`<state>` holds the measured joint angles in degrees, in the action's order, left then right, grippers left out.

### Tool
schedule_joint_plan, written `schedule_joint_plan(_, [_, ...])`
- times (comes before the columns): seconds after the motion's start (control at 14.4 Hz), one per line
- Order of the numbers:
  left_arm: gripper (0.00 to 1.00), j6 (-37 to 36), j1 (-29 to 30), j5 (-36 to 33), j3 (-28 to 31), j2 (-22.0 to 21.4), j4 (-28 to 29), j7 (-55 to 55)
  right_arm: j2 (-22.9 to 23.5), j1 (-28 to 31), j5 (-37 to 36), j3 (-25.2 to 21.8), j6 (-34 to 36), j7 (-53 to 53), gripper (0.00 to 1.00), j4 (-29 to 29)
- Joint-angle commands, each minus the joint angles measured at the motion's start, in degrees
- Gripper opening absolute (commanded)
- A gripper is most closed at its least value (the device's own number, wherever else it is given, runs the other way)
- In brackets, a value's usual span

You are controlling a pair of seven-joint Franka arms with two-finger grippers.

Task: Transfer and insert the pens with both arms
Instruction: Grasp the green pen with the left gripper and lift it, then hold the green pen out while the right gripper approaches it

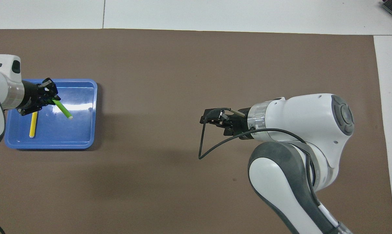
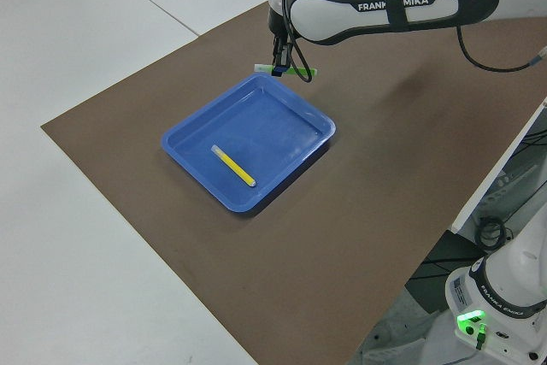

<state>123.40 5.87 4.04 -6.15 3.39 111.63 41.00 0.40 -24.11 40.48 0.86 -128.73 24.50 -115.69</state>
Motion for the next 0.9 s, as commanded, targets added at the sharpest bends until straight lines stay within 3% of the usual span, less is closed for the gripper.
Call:
schedule_joint_plan(0.0, [0.00,-2.2,-1.6,-0.1,0.4,-3.0,-0.4,9.0,-0.1,-1.6,4.3,-0.1,-3.2,1.0,1.00,0.7])
schedule_joint_plan(0.42, [0.00,-5.3,-5.5,0.0,-0.2,-9.6,-0.5,28.0,0.6,-2.8,11.7,-0.1,-5.2,8.0,1.00,3.8])
schedule_joint_plan(0.69, [0.00,-5.4,-9.9,-0.1,-0.2,-12.2,-0.5,41.2,2.3,-7.4,14.9,-0.1,-16.9,8.9,1.00,4.0])
schedule_joint_plan(0.83, [0.00,-5.3,-11.7,-0.3,-0.3,-13.3,-0.5,48.9,2.5,-8.9,16.9,-0.1,-19.4,9.2,1.00,4.0])
